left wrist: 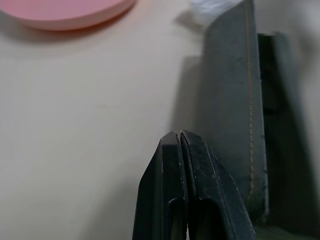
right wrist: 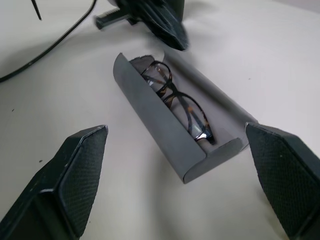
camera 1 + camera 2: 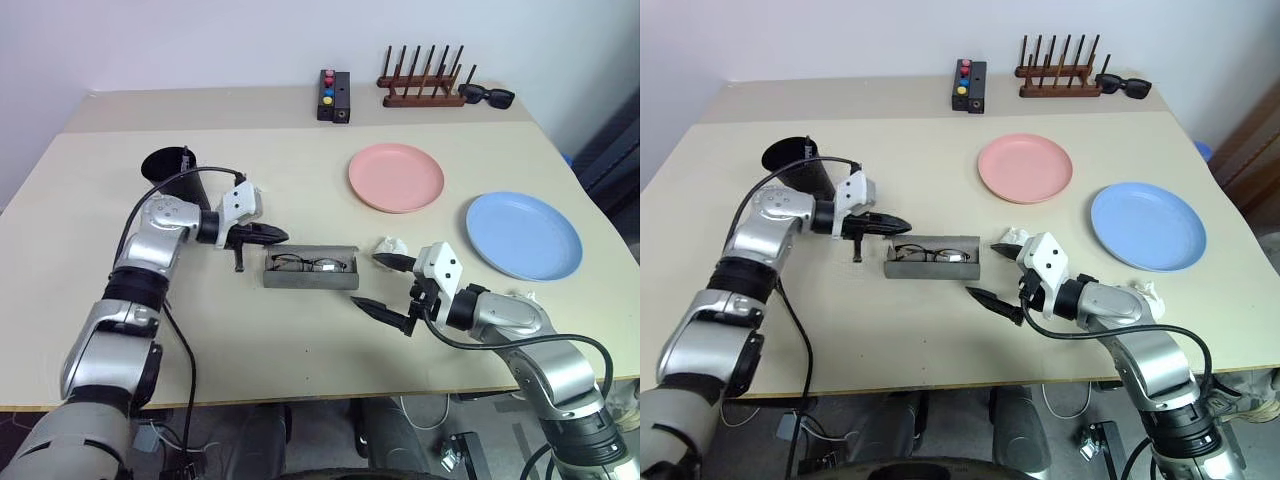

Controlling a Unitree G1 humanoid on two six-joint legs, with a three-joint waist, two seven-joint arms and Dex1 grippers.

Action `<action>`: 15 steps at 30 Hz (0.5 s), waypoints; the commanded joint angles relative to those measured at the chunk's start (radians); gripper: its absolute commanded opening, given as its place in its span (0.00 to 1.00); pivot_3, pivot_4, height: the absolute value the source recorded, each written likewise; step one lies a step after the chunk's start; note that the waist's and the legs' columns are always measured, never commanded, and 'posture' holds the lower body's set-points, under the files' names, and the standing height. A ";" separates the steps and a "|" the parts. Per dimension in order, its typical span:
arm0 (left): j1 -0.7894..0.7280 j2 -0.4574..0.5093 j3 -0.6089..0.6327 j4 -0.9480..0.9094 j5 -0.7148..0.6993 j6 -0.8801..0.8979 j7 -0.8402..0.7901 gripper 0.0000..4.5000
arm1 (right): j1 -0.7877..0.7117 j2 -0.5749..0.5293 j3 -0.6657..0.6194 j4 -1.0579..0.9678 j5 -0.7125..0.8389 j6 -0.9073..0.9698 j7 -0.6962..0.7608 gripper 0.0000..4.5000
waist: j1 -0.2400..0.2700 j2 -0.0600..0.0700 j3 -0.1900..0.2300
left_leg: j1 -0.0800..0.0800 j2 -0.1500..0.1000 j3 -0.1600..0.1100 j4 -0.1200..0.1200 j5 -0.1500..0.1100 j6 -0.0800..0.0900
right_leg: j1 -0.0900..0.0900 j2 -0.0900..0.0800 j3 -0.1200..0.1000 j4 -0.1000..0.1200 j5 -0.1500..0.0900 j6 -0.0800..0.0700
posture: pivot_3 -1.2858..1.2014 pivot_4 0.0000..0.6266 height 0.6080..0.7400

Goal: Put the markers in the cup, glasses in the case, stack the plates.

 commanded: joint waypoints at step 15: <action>0.186 -0.004 0.098 -0.423 -0.130 0.180 0.157 0.01 | -0.286 0.023 0.026 0.253 -0.228 -0.111 -0.118 1.00 | -0.001 0.000 0.000 | 0.000 0.000 0.000 0.001 0.000 0.000 | 0.000 0.000 0.000 0.001 -0.001 -0.004 | 0.52 0.24 1.00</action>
